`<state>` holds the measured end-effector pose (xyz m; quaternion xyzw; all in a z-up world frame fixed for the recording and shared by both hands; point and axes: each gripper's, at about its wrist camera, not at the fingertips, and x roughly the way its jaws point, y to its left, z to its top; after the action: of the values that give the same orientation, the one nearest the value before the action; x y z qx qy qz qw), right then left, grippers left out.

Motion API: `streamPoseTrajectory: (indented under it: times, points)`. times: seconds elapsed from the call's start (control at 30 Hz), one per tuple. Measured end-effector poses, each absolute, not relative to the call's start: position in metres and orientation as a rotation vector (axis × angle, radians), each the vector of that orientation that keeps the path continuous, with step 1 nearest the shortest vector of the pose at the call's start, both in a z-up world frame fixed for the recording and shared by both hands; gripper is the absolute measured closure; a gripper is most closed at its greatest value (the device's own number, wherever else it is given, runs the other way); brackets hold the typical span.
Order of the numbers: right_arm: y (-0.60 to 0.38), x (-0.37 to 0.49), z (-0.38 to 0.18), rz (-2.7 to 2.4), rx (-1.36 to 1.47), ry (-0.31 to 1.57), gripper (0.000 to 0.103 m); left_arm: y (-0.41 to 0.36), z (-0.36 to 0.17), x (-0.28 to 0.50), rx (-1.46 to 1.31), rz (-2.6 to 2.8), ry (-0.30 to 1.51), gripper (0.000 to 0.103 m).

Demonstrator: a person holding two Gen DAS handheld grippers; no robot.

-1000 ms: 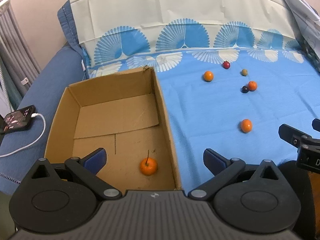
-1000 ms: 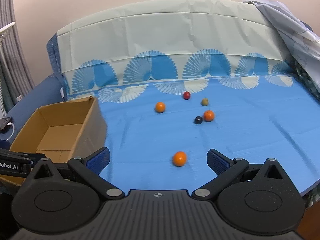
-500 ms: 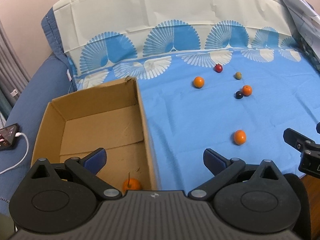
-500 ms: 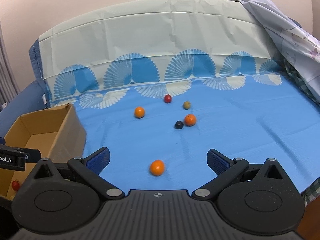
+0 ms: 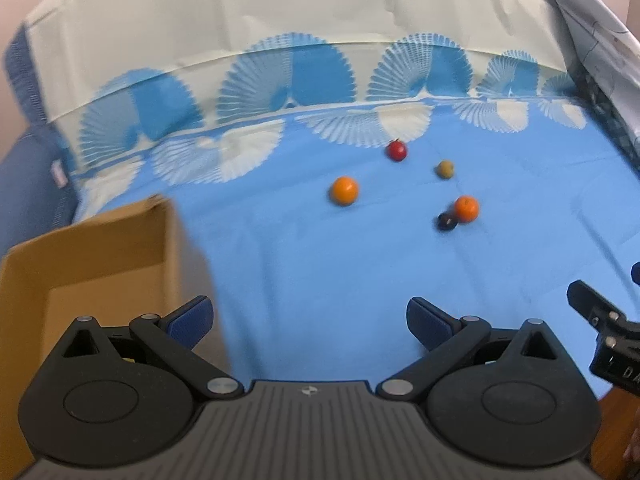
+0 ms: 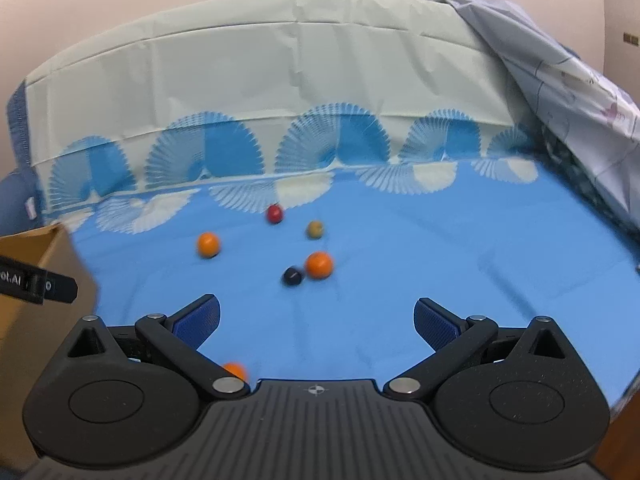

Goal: Organize fruits
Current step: 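Grasp a small orange with the left tool while the right tool grasps another orange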

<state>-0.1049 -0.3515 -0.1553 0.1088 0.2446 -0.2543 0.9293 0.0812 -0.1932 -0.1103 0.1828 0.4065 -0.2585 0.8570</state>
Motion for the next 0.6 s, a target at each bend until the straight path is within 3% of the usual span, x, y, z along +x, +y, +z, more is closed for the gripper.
streamPoseTrajectory:
  times: [0.6]
  points:
    - [-0.46,0.052,-0.274,-0.512,0.082,0.664,0.001,-0.321,-0.231,0.25,0.377,-0.536,0.994,0.0]
